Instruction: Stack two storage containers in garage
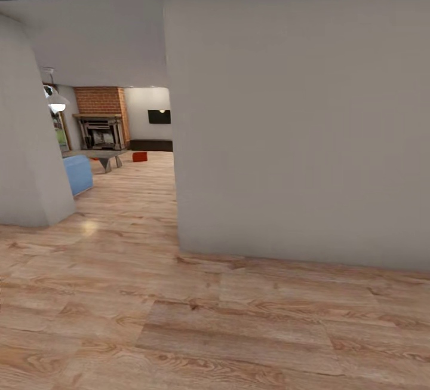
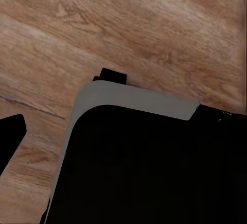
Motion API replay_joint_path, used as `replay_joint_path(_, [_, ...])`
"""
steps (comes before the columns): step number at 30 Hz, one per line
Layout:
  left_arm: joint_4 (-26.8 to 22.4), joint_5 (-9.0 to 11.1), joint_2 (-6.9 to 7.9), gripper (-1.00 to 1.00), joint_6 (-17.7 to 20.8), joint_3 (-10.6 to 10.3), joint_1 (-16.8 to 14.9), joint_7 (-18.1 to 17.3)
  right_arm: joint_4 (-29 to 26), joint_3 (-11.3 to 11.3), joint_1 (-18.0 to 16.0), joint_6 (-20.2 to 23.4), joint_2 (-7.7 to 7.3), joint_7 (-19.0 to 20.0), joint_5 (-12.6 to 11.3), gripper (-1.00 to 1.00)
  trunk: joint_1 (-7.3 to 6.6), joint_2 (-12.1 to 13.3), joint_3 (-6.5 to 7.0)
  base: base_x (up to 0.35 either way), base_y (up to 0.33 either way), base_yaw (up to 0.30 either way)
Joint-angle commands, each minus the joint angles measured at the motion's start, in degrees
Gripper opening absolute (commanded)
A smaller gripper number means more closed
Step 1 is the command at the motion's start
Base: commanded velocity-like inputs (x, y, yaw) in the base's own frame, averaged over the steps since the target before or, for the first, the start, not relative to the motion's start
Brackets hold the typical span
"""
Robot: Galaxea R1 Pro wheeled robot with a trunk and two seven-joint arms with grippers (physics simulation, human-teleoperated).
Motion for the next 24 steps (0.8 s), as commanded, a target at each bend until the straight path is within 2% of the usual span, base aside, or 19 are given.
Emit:
replay_joint_path(1, [0.0, 0.0, -0.02, 1.0, -0.1, 0.3, 0.0, 0.0, 0.2, 0.5, -0.1, -0.3, 0.02, -0.1, -0.5, 1.0, 0.03, 0.0, -0.06, 0.324, 0.0, 0.172])
replay_joint_path(24, [0.0, 0.0, -0.1, 1.0, -0.1, 0.2, 0.0, 0.0, 0.2, 0.0, -0.1, -0.3, 0.03, -0.3, -1.1, 1.0, 0.03, 0.0, -0.06, 0.324, 0.0, 0.261])
